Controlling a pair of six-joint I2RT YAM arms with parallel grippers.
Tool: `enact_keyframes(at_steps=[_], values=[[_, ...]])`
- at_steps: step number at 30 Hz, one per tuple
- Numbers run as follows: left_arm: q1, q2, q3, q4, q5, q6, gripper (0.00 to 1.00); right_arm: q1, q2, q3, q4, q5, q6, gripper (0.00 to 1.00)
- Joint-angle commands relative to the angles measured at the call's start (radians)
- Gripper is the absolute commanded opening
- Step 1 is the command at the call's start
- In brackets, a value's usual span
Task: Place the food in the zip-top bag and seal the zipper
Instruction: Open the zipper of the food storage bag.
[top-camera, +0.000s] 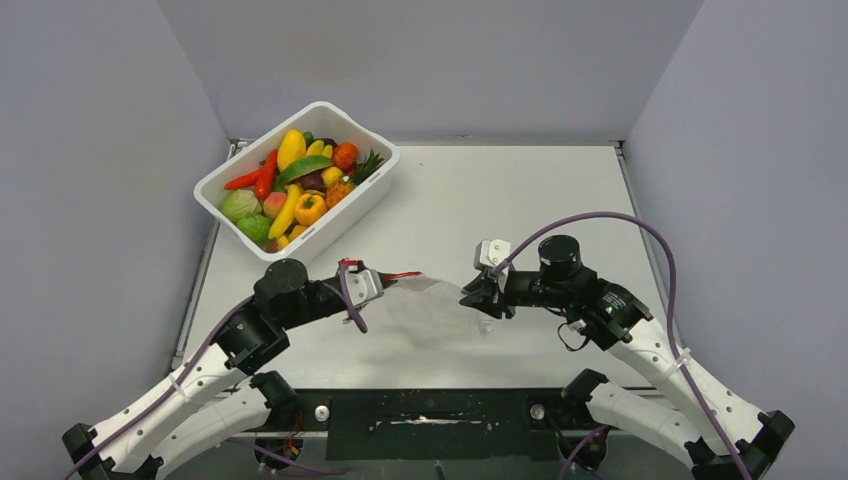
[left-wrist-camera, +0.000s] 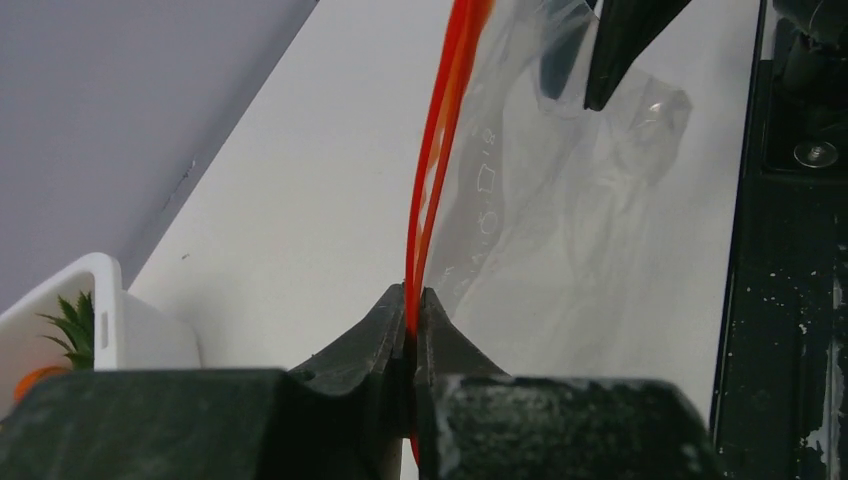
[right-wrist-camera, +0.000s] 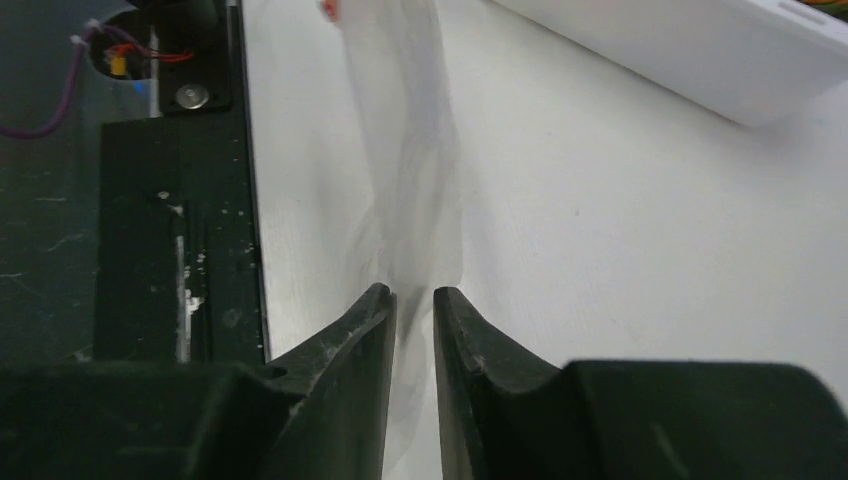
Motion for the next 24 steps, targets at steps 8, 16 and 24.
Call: enact_keyframes(at_steps=[8, 16, 24], values=[[-0.005, -0.055, -0.046, 0.237, -0.130, -0.187, 0.00, 0.006, -0.080, -0.090, 0.345, 0.509, 0.282, 0.59], [-0.005, -0.015, -0.047, 0.275, -0.250, -0.340, 0.00, 0.006, -0.107, -0.030, 0.282, 0.845, 0.559, 0.64], [-0.005, -0.012, -0.093, 0.337, -0.345, -0.476, 0.00, 0.005, -0.170, -0.008, 0.300, 0.910, 0.673, 0.71]])
